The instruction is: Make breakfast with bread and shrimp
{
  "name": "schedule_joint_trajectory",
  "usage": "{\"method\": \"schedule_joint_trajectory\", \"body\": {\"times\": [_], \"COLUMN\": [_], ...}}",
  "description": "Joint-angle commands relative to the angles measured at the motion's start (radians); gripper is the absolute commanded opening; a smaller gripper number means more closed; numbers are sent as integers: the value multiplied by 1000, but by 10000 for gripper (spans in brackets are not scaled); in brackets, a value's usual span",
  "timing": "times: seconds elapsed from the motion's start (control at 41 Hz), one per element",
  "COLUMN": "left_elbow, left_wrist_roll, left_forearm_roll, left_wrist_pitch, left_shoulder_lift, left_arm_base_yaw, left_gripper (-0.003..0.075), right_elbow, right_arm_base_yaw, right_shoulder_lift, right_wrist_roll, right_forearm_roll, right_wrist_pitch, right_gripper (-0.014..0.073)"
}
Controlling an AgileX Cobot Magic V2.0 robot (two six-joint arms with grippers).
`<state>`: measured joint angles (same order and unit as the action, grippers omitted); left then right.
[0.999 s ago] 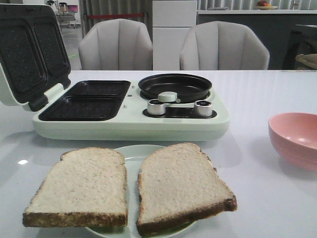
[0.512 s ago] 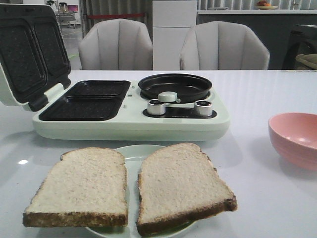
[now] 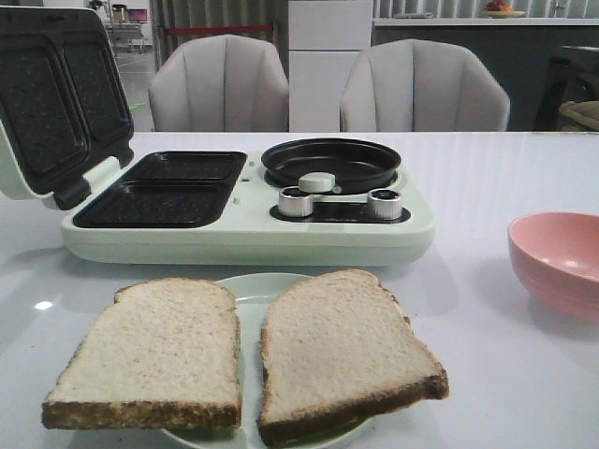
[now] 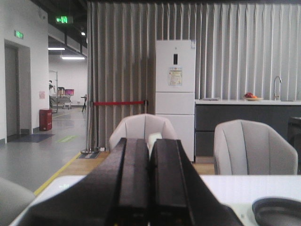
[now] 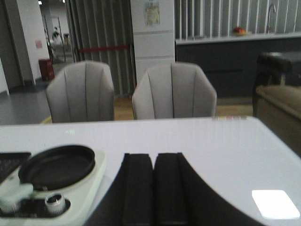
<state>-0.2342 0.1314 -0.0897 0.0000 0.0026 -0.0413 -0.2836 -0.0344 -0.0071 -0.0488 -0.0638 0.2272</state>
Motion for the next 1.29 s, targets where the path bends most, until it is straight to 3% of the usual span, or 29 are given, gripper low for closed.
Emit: {"method": "schedule_joint_trajectory", "body": {"times": [0.0, 0.219, 0.561, 0.804, 0.853, 0.975, 1.048, 1.121, 1.267], "left_elbow": [-152, -335, -290, -290, -290, -290, -290, -290, -290], "left_wrist_roll": [13, 13, 13, 13, 8, -52, -53, -69, -179], "left_forearm_roll": [10, 10, 12, 10, 3, 3, 14, 19, 42], "left_wrist_pitch": [58, 311, 473, 515, 531, 551, 553, 556, 552], "left_shoulder_lift": [61, 231, 364, 404, 404, 406, 406, 410, 438], "left_arm_base_yaw": [-1, -1, -1, -1, -1, -1, -3, -23, -123], "left_gripper": [101, 101, 101, 111, 155, 433, 552, 583, 582], "right_elbow": [-133, -320, -313, -313, -313, -313, -313, -313, -313], "right_arm_base_yaw": [-5, -5, -5, -5, -5, -5, -5, -5, -5], "right_shoulder_lift": [60, 256, 515, 638, 647, 656, 656, 658, 658], "right_wrist_roll": [5, 5, 5, 5, 5, 5, 5, 5, 5], "right_forearm_roll": [6, 38, 64, 64, 64, 76, 76, 77, 73], "right_wrist_pitch": [-41, 149, 283, 352, 352, 348, 348, 347, 343], "right_gripper": [35, 35, 35, 42, 71, 307, 447, 514, 524]}}
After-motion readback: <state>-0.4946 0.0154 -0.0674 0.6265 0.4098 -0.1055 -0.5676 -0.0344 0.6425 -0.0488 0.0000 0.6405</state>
